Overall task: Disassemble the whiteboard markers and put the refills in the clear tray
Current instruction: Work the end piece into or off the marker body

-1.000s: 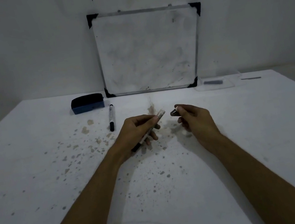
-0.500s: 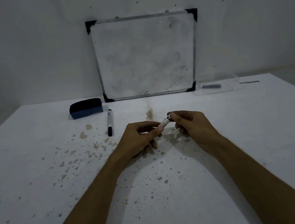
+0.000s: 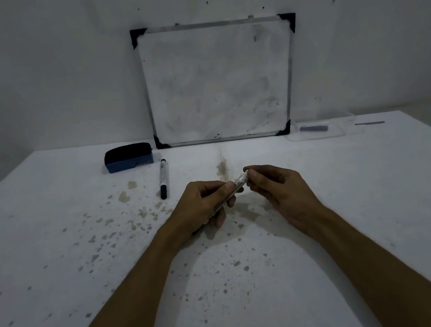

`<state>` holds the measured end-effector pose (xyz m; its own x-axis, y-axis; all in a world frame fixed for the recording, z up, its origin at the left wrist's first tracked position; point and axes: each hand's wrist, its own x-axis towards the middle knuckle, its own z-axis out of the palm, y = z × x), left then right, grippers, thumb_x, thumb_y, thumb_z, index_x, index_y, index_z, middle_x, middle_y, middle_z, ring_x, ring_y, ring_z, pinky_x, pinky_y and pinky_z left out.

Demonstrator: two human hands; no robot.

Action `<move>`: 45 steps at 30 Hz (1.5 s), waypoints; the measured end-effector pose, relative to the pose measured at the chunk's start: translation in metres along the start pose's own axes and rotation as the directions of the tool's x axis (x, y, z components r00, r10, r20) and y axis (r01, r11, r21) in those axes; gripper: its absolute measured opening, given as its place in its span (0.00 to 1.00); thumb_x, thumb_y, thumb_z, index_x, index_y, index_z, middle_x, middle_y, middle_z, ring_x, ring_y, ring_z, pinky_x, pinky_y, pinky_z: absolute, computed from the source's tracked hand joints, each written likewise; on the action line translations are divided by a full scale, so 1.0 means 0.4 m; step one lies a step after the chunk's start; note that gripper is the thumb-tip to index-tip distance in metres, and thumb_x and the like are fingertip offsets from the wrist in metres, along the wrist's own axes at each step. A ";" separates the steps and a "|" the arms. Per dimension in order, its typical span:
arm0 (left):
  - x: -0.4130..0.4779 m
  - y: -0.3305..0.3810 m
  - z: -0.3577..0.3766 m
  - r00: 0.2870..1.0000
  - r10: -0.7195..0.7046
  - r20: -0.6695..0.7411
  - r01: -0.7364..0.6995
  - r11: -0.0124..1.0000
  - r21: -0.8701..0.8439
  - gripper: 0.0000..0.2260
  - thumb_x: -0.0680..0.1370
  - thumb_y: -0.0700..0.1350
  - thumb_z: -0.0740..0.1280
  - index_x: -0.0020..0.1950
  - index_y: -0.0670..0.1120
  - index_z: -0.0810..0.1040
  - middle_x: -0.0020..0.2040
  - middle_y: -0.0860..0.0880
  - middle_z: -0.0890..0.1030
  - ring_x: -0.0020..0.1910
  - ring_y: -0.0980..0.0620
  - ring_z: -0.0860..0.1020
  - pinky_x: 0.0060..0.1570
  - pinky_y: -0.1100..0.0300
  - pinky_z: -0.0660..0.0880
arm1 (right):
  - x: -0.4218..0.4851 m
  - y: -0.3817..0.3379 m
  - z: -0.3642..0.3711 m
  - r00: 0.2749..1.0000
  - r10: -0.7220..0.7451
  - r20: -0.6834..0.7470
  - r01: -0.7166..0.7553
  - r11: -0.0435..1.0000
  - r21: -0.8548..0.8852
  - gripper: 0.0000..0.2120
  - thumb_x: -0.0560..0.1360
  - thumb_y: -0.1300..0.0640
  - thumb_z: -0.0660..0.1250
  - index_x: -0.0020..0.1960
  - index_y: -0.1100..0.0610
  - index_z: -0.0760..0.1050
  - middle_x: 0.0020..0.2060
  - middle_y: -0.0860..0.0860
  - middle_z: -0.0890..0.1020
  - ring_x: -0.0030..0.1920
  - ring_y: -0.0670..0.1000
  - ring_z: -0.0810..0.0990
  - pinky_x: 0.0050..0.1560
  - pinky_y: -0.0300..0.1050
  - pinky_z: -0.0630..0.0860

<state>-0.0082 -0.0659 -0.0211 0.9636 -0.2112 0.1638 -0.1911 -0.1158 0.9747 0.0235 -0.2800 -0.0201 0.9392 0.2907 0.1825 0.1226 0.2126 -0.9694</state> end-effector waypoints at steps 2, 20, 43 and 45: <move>0.000 -0.004 -0.006 1.000 0.003 0.022 -0.003 1.000 -0.024 0.14 0.82 0.56 0.68 0.56 0.48 0.88 0.37 0.51 0.82 0.23 0.53 0.76 0.23 0.64 0.69 | -0.001 0.009 0.005 1.000 -0.006 0.008 0.006 1.000 -0.003 0.20 0.70 0.42 0.79 0.57 0.51 0.87 0.55 0.54 0.88 0.59 0.53 0.86 0.60 0.41 0.80; -0.011 0.129 -0.053 0.981 -0.096 -0.168 0.050 0.966 -0.255 0.16 0.83 0.51 0.68 0.59 0.38 0.83 0.52 0.41 0.89 0.52 0.42 0.88 0.50 0.57 0.84 | -0.056 -0.064 0.137 0.977 0.013 -0.213 -0.084 0.940 -0.331 0.19 0.77 0.42 0.72 0.63 0.50 0.77 0.47 0.50 0.87 0.41 0.42 0.87 0.47 0.43 0.84; -0.140 -0.063 -0.366 0.885 0.095 -0.456 0.301 0.631 0.715 0.18 0.79 0.50 0.72 0.67 0.43 0.82 0.70 0.43 0.79 0.67 0.42 0.77 0.71 0.48 0.71 | 0.217 0.004 0.397 0.963 0.179 -0.201 -0.269 0.685 -0.677 0.12 0.74 0.53 0.77 0.45 0.62 0.88 0.38 0.57 0.89 0.40 0.53 0.88 0.47 0.48 0.85; -0.135 -0.065 -0.363 0.880 0.109 -0.463 0.299 0.632 0.715 0.18 0.79 0.50 0.72 0.66 0.43 0.82 0.71 0.42 0.79 0.67 0.42 0.78 0.70 0.49 0.71 | 0.240 0.019 0.413 0.953 0.202 -0.226 -0.304 0.646 -0.700 0.11 0.73 0.55 0.76 0.44 0.64 0.87 0.39 0.59 0.89 0.41 0.55 0.88 0.47 0.50 0.86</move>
<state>-0.0281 0.0895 -0.0334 0.9134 0.2513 0.3204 0.0333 -0.8303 0.5563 0.0617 -0.0965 0.0171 0.9923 0.1088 -0.0595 0.0184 -0.6038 -0.7969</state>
